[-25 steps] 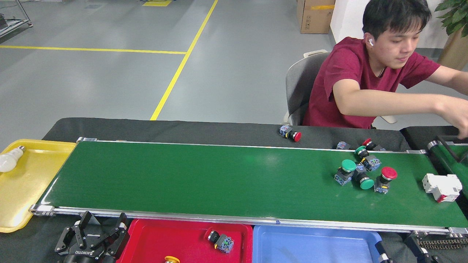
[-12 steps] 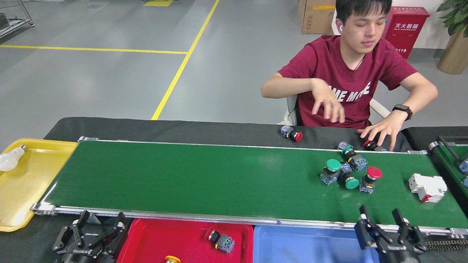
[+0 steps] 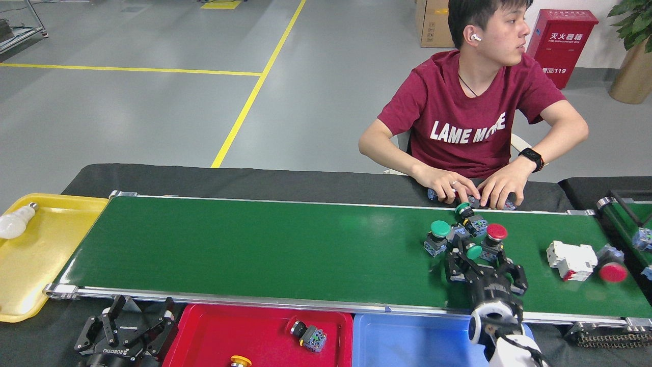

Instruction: Pick switch part from conveyor to tray

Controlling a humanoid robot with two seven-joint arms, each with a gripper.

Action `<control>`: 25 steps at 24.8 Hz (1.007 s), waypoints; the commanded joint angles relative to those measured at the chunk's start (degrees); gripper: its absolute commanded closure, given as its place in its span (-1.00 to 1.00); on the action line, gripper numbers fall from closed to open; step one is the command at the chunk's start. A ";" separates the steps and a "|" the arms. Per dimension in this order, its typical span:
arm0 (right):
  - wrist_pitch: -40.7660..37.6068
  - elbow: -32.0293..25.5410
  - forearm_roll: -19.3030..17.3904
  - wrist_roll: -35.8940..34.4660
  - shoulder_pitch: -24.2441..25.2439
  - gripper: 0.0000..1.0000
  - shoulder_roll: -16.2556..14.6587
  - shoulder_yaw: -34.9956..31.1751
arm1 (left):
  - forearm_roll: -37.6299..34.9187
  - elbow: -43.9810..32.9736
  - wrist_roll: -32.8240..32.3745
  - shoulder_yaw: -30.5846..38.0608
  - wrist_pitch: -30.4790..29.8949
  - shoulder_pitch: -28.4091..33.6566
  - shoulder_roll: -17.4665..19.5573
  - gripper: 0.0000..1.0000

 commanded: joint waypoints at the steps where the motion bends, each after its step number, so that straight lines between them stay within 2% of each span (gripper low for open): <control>1: 1.06 1.41 -0.11 -1.39 -2.38 -0.76 0.40 0.53 | -0.02 -0.44 0.21 0.06 -0.14 -0.73 0.52 -1.00; 5: -0.43 1.33 -0.90 0.37 -2.55 -0.19 -0.39 3.87 | -0.02 -0.44 0.12 0.06 -0.14 -0.73 0.52 -1.00; 6: -2.27 0.98 -1.07 0.63 -2.38 0.08 -0.39 4.04 | -0.02 -0.44 0.12 0.06 -0.14 -0.73 0.52 -1.00; 8: -5.00 0.80 -1.25 0.81 -2.20 0.22 -0.30 4.05 | -0.02 -0.44 0.12 0.06 -0.14 -0.73 0.52 -1.00; 11: -6.67 -1.66 -1.25 1.25 -1.68 0.24 -0.30 4.05 | -0.02 -0.44 0.12 0.15 -0.14 -0.73 0.52 -1.00; 14: -10.28 -8.69 -1.69 3.18 1.22 0.23 -0.39 3.96 | -0.02 -0.44 0.12 0.15 -0.14 -0.64 0.60 -1.00; 18: -20.37 -26.00 -2.74 5.81 11.85 0.23 -1.27 4.22 | -0.02 -0.53 0.12 0.14 -0.14 -0.64 0.69 -1.00; 21: -31.37 -35.59 -2.74 7.40 20.56 0.23 -1.09 4.66 | -0.02 -0.44 0.12 0.06 -0.14 -0.64 0.69 -1.00; 23: -36.55 -37.35 -2.57 7.66 23.55 0.23 -0.65 6.06 | -0.02 -0.53 0.12 0.06 -0.14 -0.73 0.60 -1.00; 25: -37.35 -37.17 -2.22 7.66 24.08 0.19 0.05 10.90 | -0.02 -0.53 0.12 0.06 -0.23 -0.73 0.60 -1.00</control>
